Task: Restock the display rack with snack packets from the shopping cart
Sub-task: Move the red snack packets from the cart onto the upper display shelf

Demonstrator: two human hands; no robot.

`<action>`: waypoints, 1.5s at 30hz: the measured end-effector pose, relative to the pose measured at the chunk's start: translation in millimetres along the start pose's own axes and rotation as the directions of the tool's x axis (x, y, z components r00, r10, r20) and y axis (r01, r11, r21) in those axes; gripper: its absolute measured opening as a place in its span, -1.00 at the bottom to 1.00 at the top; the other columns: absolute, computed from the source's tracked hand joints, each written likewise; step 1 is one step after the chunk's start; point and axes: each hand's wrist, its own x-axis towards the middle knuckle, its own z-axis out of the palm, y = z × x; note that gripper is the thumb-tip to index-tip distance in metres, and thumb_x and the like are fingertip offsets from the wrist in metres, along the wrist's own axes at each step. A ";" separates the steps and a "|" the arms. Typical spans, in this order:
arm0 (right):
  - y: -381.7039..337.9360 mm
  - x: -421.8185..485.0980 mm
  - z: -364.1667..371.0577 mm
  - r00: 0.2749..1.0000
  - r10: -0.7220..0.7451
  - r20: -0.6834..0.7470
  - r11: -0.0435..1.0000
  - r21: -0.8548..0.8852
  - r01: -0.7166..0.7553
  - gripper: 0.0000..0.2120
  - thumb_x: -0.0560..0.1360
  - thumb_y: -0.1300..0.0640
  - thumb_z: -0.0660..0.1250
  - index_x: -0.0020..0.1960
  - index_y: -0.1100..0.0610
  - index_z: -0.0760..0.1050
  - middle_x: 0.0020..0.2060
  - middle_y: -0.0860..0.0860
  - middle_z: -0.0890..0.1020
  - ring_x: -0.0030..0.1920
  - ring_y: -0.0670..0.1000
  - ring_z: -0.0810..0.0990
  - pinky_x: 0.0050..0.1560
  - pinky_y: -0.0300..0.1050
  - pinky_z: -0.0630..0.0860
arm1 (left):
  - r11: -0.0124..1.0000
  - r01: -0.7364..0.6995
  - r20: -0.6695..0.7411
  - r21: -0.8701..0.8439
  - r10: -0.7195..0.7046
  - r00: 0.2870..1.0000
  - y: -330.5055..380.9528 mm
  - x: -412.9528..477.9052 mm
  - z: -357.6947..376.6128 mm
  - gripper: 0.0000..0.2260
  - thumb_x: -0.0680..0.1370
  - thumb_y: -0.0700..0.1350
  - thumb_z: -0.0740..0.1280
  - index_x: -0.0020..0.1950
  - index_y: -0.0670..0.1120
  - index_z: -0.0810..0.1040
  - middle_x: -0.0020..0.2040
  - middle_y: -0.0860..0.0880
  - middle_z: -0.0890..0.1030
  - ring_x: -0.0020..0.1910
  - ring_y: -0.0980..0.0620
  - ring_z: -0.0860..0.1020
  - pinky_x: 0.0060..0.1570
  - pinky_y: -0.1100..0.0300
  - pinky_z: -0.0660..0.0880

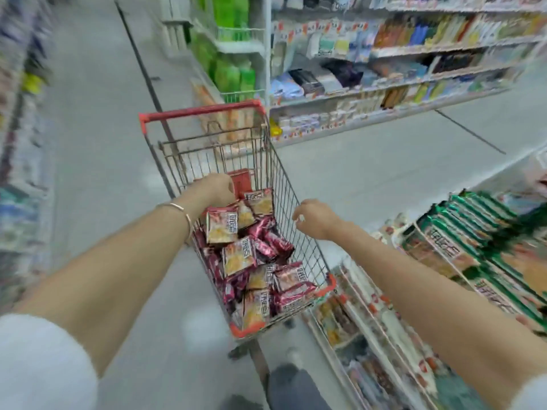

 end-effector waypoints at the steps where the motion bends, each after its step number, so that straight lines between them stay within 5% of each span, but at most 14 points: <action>1: -5.4 8.4 17.1 0.998 0.004 0.055 1.000 0.012 -0.004 -0.77 0.53 0.14 0.28 0.13 0.12 0.63 0.17 0.14 0.59 0.21 0.18 0.53 0.25 0.05 0.45 | 0.999 0.037 0.026 -0.018 -0.036 0.999 -16.3 -1.1 10.2 -0.80 0.54 -0.17 0.32 0.09 -0.19 0.67 0.10 -0.14 0.67 0.09 -0.12 0.61 0.14 0.00 0.57; 6: -10.6 51.2 83.9 0.960 0.040 0.276 0.993 0.092 -0.068 -0.75 0.56 0.21 0.23 0.09 0.32 0.60 0.03 0.23 0.66 0.06 0.22 0.62 0.10 0.09 0.57 | 0.982 0.156 0.096 -0.110 -0.146 0.985 -74.5 15.5 63.6 -0.83 0.54 -0.18 0.33 0.04 -0.19 0.67 0.06 -0.11 0.67 0.04 -0.10 0.61 0.12 -0.03 0.58; 12: 31.1 104.9 141.7 0.900 0.125 0.418 0.974 0.123 -0.192 -0.69 0.56 0.28 0.11 -0.35 0.22 0.40 -0.30 0.09 0.50 -0.27 0.09 0.49 -0.22 -0.09 0.44 | 0.965 0.209 0.184 -0.160 -0.179 0.967 -78.1 65.9 122.8 -0.74 0.58 -0.25 0.27 0.24 -0.15 0.60 0.29 -0.14 0.57 0.20 -0.10 0.55 0.24 0.02 0.51; 16: 66.1 117.1 158.2 0.887 0.203 0.415 0.874 0.331 -0.355 -0.75 0.59 0.29 0.14 0.08 0.29 0.60 0.00 0.09 0.59 -0.03 0.13 0.62 -0.13 -0.13 0.52 | 0.950 0.261 0.279 -0.169 -0.208 0.937 -65.0 115.7 163.3 -0.56 0.56 -0.43 0.14 0.41 -0.18 0.43 0.40 -0.21 0.45 0.11 -0.12 0.55 -0.03 0.06 0.56; 19: 80.4 120.2 170.3 0.874 0.241 0.422 0.812 0.406 -0.419 -0.74 0.61 0.29 0.15 0.13 0.26 0.60 0.08 0.15 0.62 -0.11 0.07 0.59 -0.09 -0.14 0.54 | 0.955 0.276 0.349 -0.112 -0.222 0.911 -57.7 151.0 202.4 -0.46 0.53 -0.48 0.21 0.50 -0.24 0.29 0.37 -0.22 0.47 -0.02 -0.04 0.54 -0.28 0.23 0.50; 21: 83.9 117.5 177.5 0.852 0.255 0.456 0.769 0.439 -0.465 -0.72 0.62 0.28 0.15 0.18 0.36 0.57 0.08 0.22 0.64 -0.15 0.06 0.59 -0.10 -0.14 0.54 | 0.948 0.306 0.409 -0.086 -0.247 0.878 -59.1 169.0 234.3 -0.27 0.48 -0.49 0.30 0.59 -0.21 0.09 0.42 -0.24 0.39 0.16 -0.09 0.51 -0.04 0.17 0.58; 24: 86.1 114.0 185.5 0.835 0.243 0.494 0.749 0.451 -0.485 -0.68 0.66 0.22 0.12 0.17 0.42 0.54 0.12 0.31 0.63 0.11 0.25 0.62 0.14 -0.01 0.54 | 0.951 0.304 0.561 -0.059 -0.221 0.798 -72.1 184.3 272.0 -0.09 0.46 -0.42 0.38 0.63 -0.05 -0.10 0.58 -0.17 0.18 0.34 -0.19 0.47 0.28 -0.08 0.49; 29: 87.2 111.3 201.4 0.793 0.284 0.539 0.711 0.437 -0.551 -0.67 0.67 0.16 0.15 0.21 0.43 0.50 0.18 0.38 0.57 0.00 0.26 0.64 -0.03 -0.06 0.57 | 0.977 0.060 0.505 0.203 -0.158 0.849 -72.1 174.1 270.8 -0.38 0.41 0.10 0.53 0.40 -0.05 0.45 0.19 -0.07 0.58 0.23 -0.11 0.53 0.26 -0.11 0.47; 33: 86.3 113.6 209.0 0.783 0.304 0.543 0.688 0.443 -0.575 -0.73 0.65 0.18 0.19 0.20 0.32 0.55 0.19 0.24 0.62 0.15 0.19 0.62 0.12 -0.08 0.51 | 0.989 0.146 0.579 -0.034 -0.099 0.809 -68.9 156.1 241.6 -0.46 0.42 -0.06 0.55 0.31 -0.09 0.41 0.22 -0.09 0.55 -0.09 0.00 0.55 -0.15 0.12 0.55; 36: 84.8 114.4 217.1 0.760 0.219 0.612 0.794 0.341 -0.504 -0.72 0.60 0.30 0.22 0.28 0.21 0.53 0.26 0.13 0.58 0.08 0.03 0.62 0.06 -0.16 0.54 | 0.806 0.466 0.586 -0.366 -0.189 0.788 -72.3 147.8 217.3 -0.52 0.45 -0.18 0.52 0.27 -0.16 0.39 0.16 -0.14 0.59 -0.23 0.08 0.56 -0.34 0.23 0.47; 38: 78.8 112.0 222.0 0.695 0.110 0.711 0.883 0.251 -0.397 -0.61 0.55 0.28 0.27 0.37 0.20 0.45 0.35 0.14 0.49 0.33 0.14 0.50 0.32 0.01 0.45 | 0.518 0.619 0.613 -0.590 -0.212 0.761 -76.6 142.7 205.0 -0.63 0.46 -0.20 0.48 0.20 -0.15 0.43 0.02 -0.17 0.64 -0.26 0.03 0.66 -0.34 0.20 0.57; 40: 76.2 103.9 231.7 0.568 0.045 0.822 0.954 0.133 -0.269 -0.38 0.51 0.23 0.34 0.53 0.15 0.25 0.51 0.10 0.29 0.50 0.20 0.27 0.47 0.16 0.27 | 0.174 0.664 0.626 -0.727 -0.228 0.746 -81.8 138.9 193.9 -0.69 0.49 -0.24 0.41 0.17 -0.16 0.40 -0.04 -0.17 0.60 -0.27 -0.02 0.65 -0.16 0.07 0.62; 42: 79.7 90.9 246.1 0.432 0.094 0.897 0.973 0.009 -0.232 -0.16 0.43 0.27 0.41 0.59 0.05 0.09 0.56 0.09 0.19 0.51 0.23 0.25 0.42 0.24 0.34 | -0.041 0.643 0.638 -0.765 -0.184 0.748 -84.6 134.6 188.5 -0.71 0.56 -0.19 0.36 0.22 -0.22 0.39 -0.01 -0.19 0.56 -0.18 -0.06 0.61 0.12 -0.08 0.57; 45: 81.5 69.1 267.6 0.472 0.141 0.870 0.974 -0.036 -0.223 -0.12 0.38 0.38 0.44 0.56 0.04 0.13 0.46 0.15 0.37 0.37 0.22 0.45 0.30 0.13 0.50 | -0.154 0.604 0.623 -0.782 -0.158 0.766 -79.5 125.7 180.3 -0.58 0.62 0.09 0.29 0.34 -0.16 0.42 0.20 -0.14 0.61 0.16 -0.08 0.58 0.33 -0.13 0.43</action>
